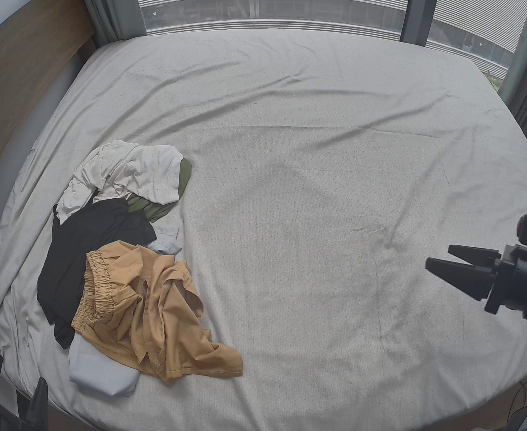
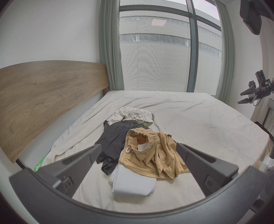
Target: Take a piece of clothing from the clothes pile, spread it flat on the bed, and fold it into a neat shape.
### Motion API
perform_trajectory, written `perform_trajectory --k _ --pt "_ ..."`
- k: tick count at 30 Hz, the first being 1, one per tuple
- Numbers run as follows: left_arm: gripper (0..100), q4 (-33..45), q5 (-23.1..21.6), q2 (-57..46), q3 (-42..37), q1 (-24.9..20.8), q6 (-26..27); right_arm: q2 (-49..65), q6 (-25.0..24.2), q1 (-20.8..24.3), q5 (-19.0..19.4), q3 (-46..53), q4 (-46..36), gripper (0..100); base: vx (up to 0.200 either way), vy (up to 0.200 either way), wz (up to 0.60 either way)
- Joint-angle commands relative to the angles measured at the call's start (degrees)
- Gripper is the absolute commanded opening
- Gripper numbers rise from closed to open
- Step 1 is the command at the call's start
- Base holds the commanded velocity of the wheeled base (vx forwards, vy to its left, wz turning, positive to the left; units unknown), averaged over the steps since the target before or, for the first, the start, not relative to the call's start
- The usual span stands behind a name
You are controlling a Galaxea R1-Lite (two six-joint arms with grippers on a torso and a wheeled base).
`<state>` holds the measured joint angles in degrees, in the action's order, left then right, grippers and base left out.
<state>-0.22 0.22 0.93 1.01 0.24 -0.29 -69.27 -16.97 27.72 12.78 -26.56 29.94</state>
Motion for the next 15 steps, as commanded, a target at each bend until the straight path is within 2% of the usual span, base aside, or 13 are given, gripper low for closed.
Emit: perform_trajectory --k 1,5,15 --pt "100 0.0 0.0 -0.8 -1.0 0.0 -0.1 -8.7 0.1 2.8 -0.2 -0.7 2.8 100 0.0 0.0 0.0" --pt "100 0.0 0.0 -0.8 -1.0 0.0 -0.1 -15.1 0.0 6.2 -0.3 -1.5 5.7 100 0.0 0.0 0.0" --pt "100 0.0 0.0 -0.8 -1.0 -0.1 -0.1 -25.4 0.0 10.2 -0.6 -3.0 12.1 100 0.0 0.0 0.0"
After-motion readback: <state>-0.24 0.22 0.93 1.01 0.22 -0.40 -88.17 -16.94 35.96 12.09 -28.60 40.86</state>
